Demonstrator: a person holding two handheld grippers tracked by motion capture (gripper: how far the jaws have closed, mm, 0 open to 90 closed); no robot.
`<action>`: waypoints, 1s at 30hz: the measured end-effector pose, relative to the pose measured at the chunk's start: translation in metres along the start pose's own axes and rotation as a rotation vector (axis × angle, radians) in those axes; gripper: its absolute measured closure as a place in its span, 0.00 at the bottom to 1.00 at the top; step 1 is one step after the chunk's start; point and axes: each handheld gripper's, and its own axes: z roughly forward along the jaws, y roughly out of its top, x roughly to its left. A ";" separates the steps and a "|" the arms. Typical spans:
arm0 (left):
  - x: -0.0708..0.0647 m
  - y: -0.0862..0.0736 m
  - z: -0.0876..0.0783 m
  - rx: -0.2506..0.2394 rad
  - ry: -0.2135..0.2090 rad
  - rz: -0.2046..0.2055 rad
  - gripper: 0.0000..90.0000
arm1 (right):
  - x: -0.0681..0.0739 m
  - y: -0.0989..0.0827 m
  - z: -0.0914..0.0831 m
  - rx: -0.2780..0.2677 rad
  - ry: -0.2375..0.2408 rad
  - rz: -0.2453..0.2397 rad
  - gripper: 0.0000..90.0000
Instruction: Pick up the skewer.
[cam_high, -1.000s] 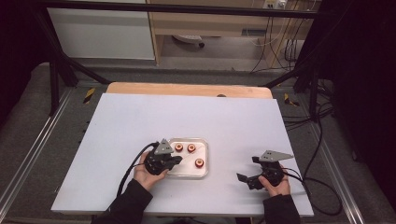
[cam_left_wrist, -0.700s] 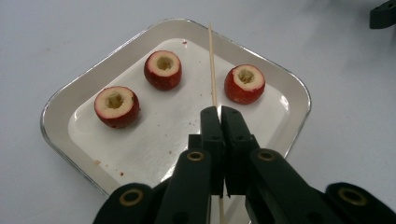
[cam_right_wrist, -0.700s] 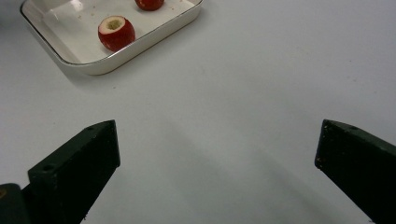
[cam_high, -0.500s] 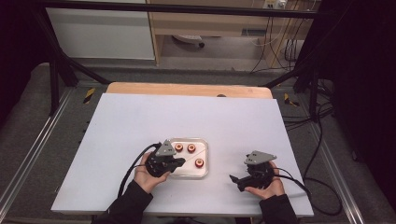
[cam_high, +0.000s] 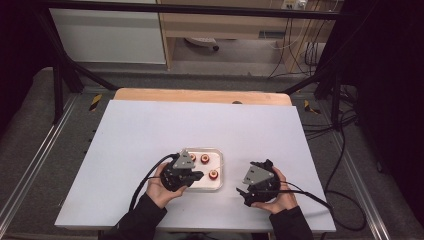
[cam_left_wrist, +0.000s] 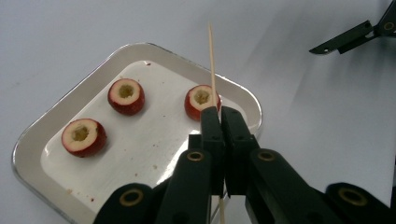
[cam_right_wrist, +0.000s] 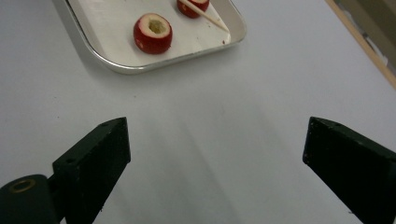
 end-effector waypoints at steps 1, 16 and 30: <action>-0.001 0.002 0.001 0.006 -0.003 0.009 0.98 | 0.001 0.003 -0.001 -0.001 -0.005 -0.020 0.13; -0.021 0.027 0.022 0.073 -0.046 0.081 0.98 | 0.012 0.020 0.004 -0.034 -0.012 -0.354 0.47; -0.039 0.045 0.036 0.113 -0.082 0.146 0.98 | 0.023 0.012 0.007 -0.014 -0.016 -0.655 0.81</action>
